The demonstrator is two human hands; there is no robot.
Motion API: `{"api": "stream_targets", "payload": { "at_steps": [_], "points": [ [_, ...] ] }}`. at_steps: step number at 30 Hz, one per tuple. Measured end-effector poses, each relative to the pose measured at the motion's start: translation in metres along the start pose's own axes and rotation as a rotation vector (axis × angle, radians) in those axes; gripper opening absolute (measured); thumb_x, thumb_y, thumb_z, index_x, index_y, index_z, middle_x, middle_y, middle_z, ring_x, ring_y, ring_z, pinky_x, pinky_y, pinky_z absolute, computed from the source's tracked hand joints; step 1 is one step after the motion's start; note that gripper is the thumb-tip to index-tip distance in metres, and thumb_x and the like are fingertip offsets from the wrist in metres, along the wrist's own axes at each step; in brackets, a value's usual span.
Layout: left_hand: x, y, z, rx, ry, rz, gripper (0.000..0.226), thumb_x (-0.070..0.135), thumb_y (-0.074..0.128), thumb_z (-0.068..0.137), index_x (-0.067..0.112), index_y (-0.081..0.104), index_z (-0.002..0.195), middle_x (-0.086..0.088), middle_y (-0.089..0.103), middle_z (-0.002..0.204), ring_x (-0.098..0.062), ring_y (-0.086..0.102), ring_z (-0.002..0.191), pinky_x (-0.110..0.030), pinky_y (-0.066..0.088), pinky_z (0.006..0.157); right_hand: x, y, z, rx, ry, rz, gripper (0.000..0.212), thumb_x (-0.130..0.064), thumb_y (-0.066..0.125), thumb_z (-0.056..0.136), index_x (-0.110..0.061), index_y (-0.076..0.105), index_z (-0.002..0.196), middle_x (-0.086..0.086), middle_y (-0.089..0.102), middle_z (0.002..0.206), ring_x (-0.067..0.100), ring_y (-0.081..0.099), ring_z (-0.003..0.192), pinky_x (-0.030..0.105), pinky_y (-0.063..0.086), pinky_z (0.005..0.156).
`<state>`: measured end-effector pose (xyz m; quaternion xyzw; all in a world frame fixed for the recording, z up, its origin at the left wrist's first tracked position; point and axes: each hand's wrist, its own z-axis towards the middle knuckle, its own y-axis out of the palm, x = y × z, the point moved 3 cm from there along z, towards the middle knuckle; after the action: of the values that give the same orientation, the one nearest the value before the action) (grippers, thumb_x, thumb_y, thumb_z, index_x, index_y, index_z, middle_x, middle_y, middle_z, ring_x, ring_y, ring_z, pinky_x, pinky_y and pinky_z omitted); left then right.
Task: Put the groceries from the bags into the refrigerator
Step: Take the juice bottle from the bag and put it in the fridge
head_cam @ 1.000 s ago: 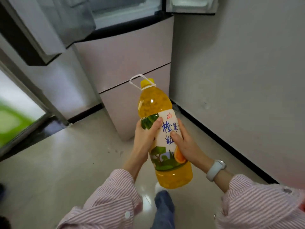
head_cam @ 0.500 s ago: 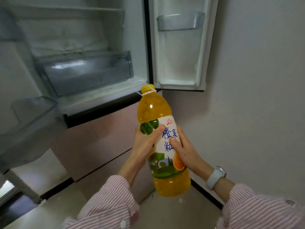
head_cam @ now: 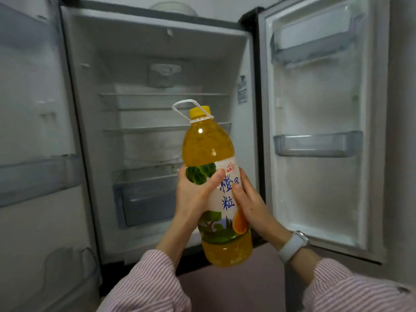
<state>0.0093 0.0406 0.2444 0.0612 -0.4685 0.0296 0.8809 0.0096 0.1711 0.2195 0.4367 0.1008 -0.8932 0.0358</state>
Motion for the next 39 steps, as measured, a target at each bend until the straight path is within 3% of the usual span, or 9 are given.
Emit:
{"api": "stream_targets", "payload": {
  "at_steps": [4, 7, 10, 14, 17, 20, 26, 31, 39],
  "points": [
    [0.017, 0.004, 0.049, 0.094, 0.167, 0.073, 0.086, 0.051, 0.073, 0.052, 0.022, 0.04, 0.126, -0.002, 0.06, 0.115, -0.016, 0.063, 0.097, -0.037, 0.056, 0.079, -0.015, -0.012, 0.062, -0.059, -0.055, 0.057, 0.046, -0.038, 0.029, 0.091, -0.033, 0.03, 0.137, -0.008, 0.06, 0.115, 0.004, 0.062, 0.099, 0.019, 0.053, 0.077],
    [0.023, 0.004, 0.084, 0.145, 0.29, 0.146, 0.094, 0.055, 0.079, 0.052, 0.024, 0.035, 0.13, 0.001, 0.055, 0.121, -0.016, 0.059, 0.106, -0.04, 0.054, 0.085, -0.027, -0.022, 0.1, -0.093, -0.073, 0.058, 0.054, -0.049, 0.026, 0.086, -0.031, 0.036, 0.135, -0.013, 0.057, 0.119, 0.004, 0.055, 0.112, 0.017, 0.049, 0.081],
    [0.025, 0.002, 0.121, 0.174, 0.402, 0.241, 0.099, 0.061, 0.078, 0.049, 0.032, 0.031, 0.131, 0.008, 0.05, 0.123, -0.015, 0.054, 0.113, -0.043, 0.051, 0.09, -0.048, -0.033, 0.137, -0.13, -0.095, 0.134, 0.058, -0.059, 0.022, 0.081, -0.034, 0.042, 0.129, -0.006, 0.055, 0.128, 0.013, 0.052, 0.118, 0.029, 0.045, 0.092],
    [0.024, 0.002, 0.167, 0.187, 0.535, 0.307, 0.107, 0.06, 0.08, 0.049, 0.029, 0.027, 0.136, 0.003, 0.048, 0.128, -0.014, 0.049, 0.115, -0.042, 0.048, 0.094, -0.092, -0.049, 0.186, -0.058, -0.205, 0.245, 0.056, -0.057, 0.017, 0.091, -0.03, 0.03, 0.139, 0.003, 0.042, 0.141, 0.022, 0.047, 0.124, 0.044, 0.041, 0.099],
    [0.028, 0.001, 0.202, 0.184, 0.631, 0.345, 0.104, 0.052, 0.081, 0.052, 0.025, 0.028, 0.136, 0.0, 0.047, 0.13, -0.012, 0.047, 0.114, -0.034, 0.047, 0.092, -0.129, -0.055, 0.216, -0.011, -0.336, 0.127, 0.056, -0.059, 0.02, 0.089, -0.035, 0.026, 0.14, 0.003, 0.038, 0.144, 0.023, 0.044, 0.126, 0.049, 0.039, 0.1],
    [0.035, 0.005, 0.231, 0.173, 0.73, 0.426, 0.103, 0.044, 0.083, 0.055, 0.022, 0.026, 0.139, -0.002, 0.045, 0.132, -0.009, 0.043, 0.113, -0.03, 0.043, 0.09, -0.153, -0.049, 0.238, 0.023, -0.381, -0.104, 0.057, -0.058, 0.028, 0.088, -0.034, 0.03, 0.139, -0.001, 0.046, 0.137, 0.019, 0.047, 0.122, 0.046, 0.041, 0.097],
    [0.044, 0.019, 0.272, 0.188, 0.893, 0.516, 0.107, 0.05, 0.082, 0.053, 0.02, 0.025, 0.138, -0.007, 0.044, 0.133, -0.014, 0.044, 0.116, -0.029, 0.042, 0.087, -0.159, -0.056, 0.263, 0.121, -0.498, -0.34, 0.066, -0.054, 0.053, 0.08, -0.031, 0.033, 0.139, -0.001, 0.036, 0.145, 0.017, 0.037, 0.131, 0.037, 0.038, 0.103],
    [0.044, 0.028, 0.296, 0.258, 1.067, 0.651, 0.105, 0.055, 0.079, 0.054, 0.019, 0.022, 0.135, -0.014, 0.046, 0.131, -0.021, 0.05, 0.113, -0.033, 0.045, 0.082, -0.142, -0.073, 0.257, 0.171, -0.597, -0.326, 0.054, -0.035, 0.062, 0.083, -0.036, 0.04, 0.133, -0.001, 0.04, 0.137, 0.014, 0.042, 0.123, 0.03, 0.043, 0.095],
    [0.024, 0.047, 0.317, 0.208, 1.087, 0.737, 0.106, 0.064, 0.074, 0.054, 0.017, 0.023, 0.134, -0.015, 0.051, 0.13, -0.03, 0.058, 0.11, -0.031, 0.044, 0.079, -0.098, -0.08, 0.261, 0.364, -0.653, -0.263, 0.049, -0.028, 0.064, 0.082, -0.035, 0.045, 0.126, -0.005, 0.038, 0.126, 0.005, 0.044, 0.11, 0.018, 0.046, 0.088]
  ]
}}
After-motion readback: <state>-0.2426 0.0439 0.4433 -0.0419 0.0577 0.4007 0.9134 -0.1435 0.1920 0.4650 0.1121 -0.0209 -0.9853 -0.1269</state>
